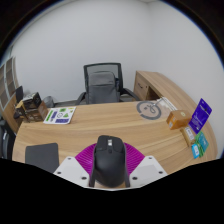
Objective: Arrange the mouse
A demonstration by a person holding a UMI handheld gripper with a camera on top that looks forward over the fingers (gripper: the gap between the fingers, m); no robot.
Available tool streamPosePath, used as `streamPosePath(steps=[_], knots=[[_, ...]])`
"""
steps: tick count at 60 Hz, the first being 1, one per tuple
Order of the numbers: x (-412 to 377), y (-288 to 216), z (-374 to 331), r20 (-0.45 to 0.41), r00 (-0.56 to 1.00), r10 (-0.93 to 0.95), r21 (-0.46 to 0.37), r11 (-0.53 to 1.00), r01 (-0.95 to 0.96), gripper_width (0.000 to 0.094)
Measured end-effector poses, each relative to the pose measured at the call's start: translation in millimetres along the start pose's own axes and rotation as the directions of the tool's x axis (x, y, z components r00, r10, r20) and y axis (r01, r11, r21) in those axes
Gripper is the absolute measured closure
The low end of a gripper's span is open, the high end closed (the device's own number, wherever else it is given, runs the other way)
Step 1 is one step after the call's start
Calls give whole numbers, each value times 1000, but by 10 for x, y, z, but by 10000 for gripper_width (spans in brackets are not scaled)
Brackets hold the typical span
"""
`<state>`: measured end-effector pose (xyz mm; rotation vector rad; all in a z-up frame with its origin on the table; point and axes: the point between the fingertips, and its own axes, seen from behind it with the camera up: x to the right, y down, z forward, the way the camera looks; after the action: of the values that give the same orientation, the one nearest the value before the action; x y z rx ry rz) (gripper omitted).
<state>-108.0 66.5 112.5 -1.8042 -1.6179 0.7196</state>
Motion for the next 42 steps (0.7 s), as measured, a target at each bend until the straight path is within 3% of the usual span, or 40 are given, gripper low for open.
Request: streamPosePath(steps=[10, 20, 32, 42], knots=[[-721, -257, -319, 68, 998, -19, 27, 999, 18, 538], [-1666, -141, -504, 158, 986, -55, 24, 998, 52, 537], [-2677, 416, -350, 217, 973, -80, -29, 996, 89, 538], [-3062, 970, -24, 192, 973, -131, -58, 988, 145, 534]])
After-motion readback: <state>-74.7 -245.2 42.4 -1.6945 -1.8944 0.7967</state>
